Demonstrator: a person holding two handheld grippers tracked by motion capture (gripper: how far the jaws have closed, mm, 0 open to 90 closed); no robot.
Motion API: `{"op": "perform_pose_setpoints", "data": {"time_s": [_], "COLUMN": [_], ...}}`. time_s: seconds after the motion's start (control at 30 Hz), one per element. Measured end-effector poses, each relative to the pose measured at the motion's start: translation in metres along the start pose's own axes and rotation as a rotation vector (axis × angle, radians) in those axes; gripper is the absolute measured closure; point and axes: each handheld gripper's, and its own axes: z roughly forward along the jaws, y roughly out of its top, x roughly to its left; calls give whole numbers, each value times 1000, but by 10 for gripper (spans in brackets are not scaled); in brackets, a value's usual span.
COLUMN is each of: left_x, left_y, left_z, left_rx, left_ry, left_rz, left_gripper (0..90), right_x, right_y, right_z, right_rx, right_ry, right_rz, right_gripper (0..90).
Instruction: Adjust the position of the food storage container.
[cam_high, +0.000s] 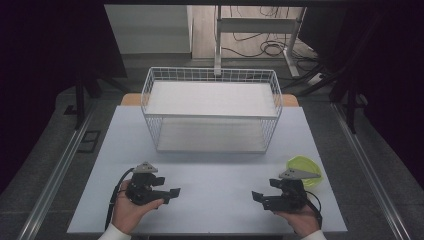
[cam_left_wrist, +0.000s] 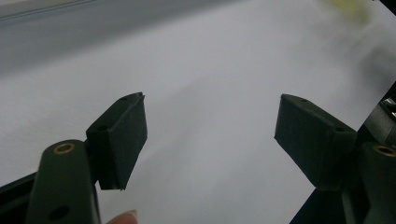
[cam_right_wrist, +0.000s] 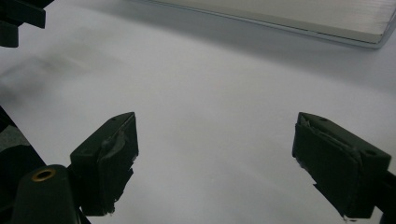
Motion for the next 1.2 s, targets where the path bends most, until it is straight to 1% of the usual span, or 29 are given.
{"op": "perform_pose_setpoints", "data": {"time_s": [0.23,0.37,0.4,0.47,0.53,0.6,0.63,0.67,0.73,0.77,0.83,0.87,0.9,0.93,0.97,1.0,1.03,1.07,1.1,1.2], "left_x": [-1,-1,-1,0,0,0,0,-1,-1,-1,-1,-1,-1,-1,-1,-2,-2,-1,-1,-1], "left_y": [-1,-1,-1,-1,-1,-1,0,0,0,0,1,1,1,1,1,1,1,1,1,1], "left_z": [1,0,1,1,1,1,1,1,1,1,1,2,2,2,3,4,4,5,5,6], "left_rx": [5,5,7,7,4,6,5,5,4,5,7,8,8,9,13,14,16,20,21,22], "left_ry": [0,-3,-1,0,-1,-3,-3,-4,-5,-5,-7,-6,-6,-7,-8,-9,-9,-7,-6,-5], "left_rz": [0,3,3,4,-1,-1,-2,-1,-1,-1,0,1,1,2,3,1,2,5,3,3], "left_gripper": [244,240,240,240,240,240,240,240,240,240,240,240,240,240,240,240,240,240,240,240], "right_x": [0,-1,-2,-2,-8,-9,-13,-22,-25,-32,-46,-63,-63,-70,-82,-100,-100,-106,-119,-136], "right_y": [0,2,4,4,9,10,13,17,18,19,22,23,23,24,24,25,25,25,25,27], "right_z": [-1,-5,-8,-10,-21,-24,-30,-41,-44,-51,-61,-72,-72,-76,-81,-88,-88,-89,-92,-94], "right_rx": [11,4,-3,-4,-18,-21,-29,-42,-43,-48,-41,-45,-45,-44,-36,-21,-21,-12,11,41], "right_ry": [-2,-19,-32,-36,-52,-56,-70,-93,-98,-115,-156,-176,-176,-186,-200,-212,-212,-221,-245,-275], "right_rz": [1,0,1,1,8,13,15,39,44,59,83,130,130,146,171,206,206,215,230,249], "right_gripper": [164,197,210,216,233,238,248,271,283,309,370,471,471,524,599,695,695,728,783,852]}}
